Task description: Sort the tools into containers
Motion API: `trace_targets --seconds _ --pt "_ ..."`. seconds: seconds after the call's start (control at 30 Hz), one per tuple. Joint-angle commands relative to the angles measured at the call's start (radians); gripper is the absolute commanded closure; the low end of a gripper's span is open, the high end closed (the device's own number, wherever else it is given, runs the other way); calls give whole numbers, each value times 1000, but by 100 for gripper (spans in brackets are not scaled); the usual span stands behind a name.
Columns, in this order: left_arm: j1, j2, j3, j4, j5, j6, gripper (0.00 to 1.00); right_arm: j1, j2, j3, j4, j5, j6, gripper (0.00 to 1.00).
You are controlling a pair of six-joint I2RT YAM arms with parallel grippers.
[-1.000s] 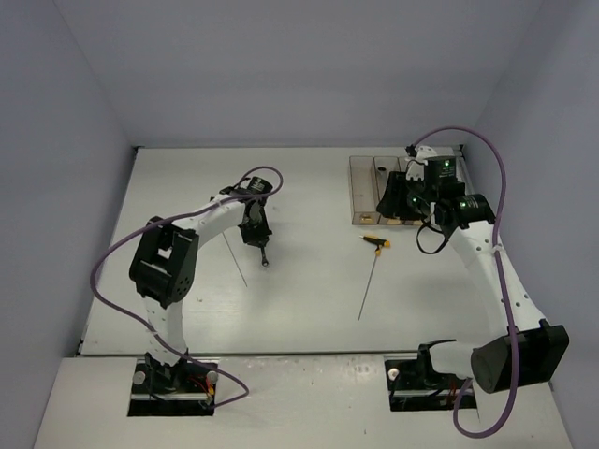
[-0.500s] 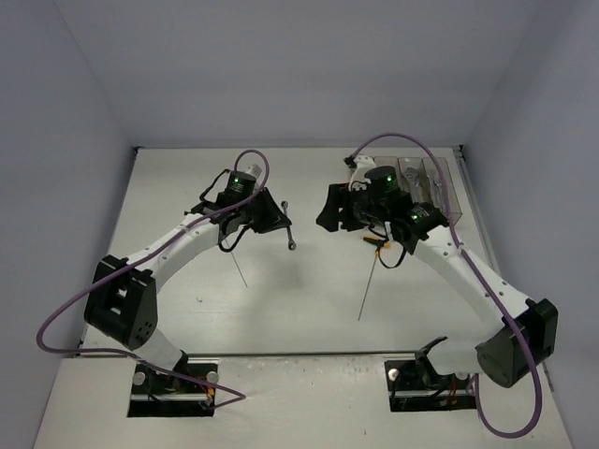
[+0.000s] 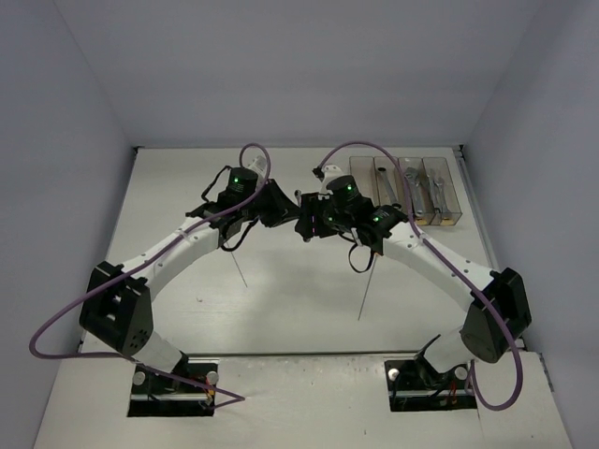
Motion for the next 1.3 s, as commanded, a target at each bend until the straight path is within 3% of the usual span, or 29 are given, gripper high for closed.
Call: trace_targets --seconds 0.0,0.1,0.27,0.37,0.43,0.47,0.5,0.53,0.63,0.67,0.9,1.27 --pt "0 -65 36 99 33 -23 100 16 13 36 63 56 6 53" --pt "0 -70 34 98 33 -25 100 19 20 39 64 68 3 61" --pt "0 -69 30 87 30 -21 100 18 12 47 63 109 -8 99" --pt "-1 -64 31 79 20 -7 100 18 2 51 62 127 -27 100" --pt "0 -61 34 38 9 10 94 13 -6 48 59 139 -34 100" --pt "0 -60 41 12 3 28 81 5 -7 47 59 143 -37 100" --pt "0 -60 48 4 -6 44 77 3 -7 46 57 145 -39 100" --pt "1 -61 54 -18 -23 63 67 -10 -5 46 50 147 -39 100" --pt "11 -70 74 -110 -63 126 29 -71 0 46 22 155 -49 100" --pt "17 -74 78 -138 -76 142 24 -94 2 46 15 156 -55 100" --pt "63 -194 66 -381 -297 339 18 -297 107 136 -94 221 -182 100" --pt "94 -444 -112 -603 -389 463 18 -507 429 414 -150 305 -253 100"
